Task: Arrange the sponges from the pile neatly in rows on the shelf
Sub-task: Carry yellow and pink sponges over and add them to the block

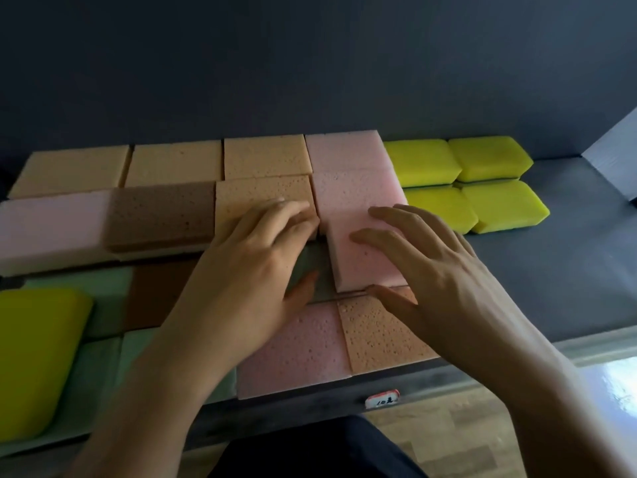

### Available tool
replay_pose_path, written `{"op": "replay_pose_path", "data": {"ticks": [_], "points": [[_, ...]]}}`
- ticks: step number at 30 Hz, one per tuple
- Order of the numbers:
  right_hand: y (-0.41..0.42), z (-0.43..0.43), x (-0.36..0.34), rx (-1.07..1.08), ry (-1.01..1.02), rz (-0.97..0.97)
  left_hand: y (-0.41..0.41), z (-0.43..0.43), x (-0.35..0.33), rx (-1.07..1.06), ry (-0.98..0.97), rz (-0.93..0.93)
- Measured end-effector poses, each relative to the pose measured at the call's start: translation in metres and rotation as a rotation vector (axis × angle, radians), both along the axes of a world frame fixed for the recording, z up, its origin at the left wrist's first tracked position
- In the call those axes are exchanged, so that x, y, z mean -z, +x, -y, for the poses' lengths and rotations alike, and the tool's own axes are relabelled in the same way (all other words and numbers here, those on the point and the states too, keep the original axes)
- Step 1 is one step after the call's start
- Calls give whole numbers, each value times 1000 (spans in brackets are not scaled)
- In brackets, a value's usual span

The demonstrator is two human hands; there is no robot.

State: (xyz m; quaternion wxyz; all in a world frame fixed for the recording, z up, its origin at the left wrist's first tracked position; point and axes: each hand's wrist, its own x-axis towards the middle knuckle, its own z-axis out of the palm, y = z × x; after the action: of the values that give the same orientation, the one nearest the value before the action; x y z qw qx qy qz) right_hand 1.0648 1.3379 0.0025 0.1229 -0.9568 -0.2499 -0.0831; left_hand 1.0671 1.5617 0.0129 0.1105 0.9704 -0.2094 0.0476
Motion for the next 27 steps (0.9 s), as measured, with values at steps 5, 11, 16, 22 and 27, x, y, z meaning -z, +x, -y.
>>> {"op": "replay_pose_path", "data": {"ticks": [5, 11, 16, 22, 27], "points": [[0, 1, 0, -28, 10, 0, 0, 2, 2, -10, -19, -3], [3, -1, 4, -23, -7, 2, 1, 3, 7, -31, -16, 11], [4, -1, 6, -16, 0, -27, 1, 4, 8, -33, -14, 16], [0, -10, -7, -48, -6, -5, -12, -5, -4, -72, -35, 56], [-3, -54, -18, -179, 118, 45, -42, -41, -12, -188, -85, 135]]}}
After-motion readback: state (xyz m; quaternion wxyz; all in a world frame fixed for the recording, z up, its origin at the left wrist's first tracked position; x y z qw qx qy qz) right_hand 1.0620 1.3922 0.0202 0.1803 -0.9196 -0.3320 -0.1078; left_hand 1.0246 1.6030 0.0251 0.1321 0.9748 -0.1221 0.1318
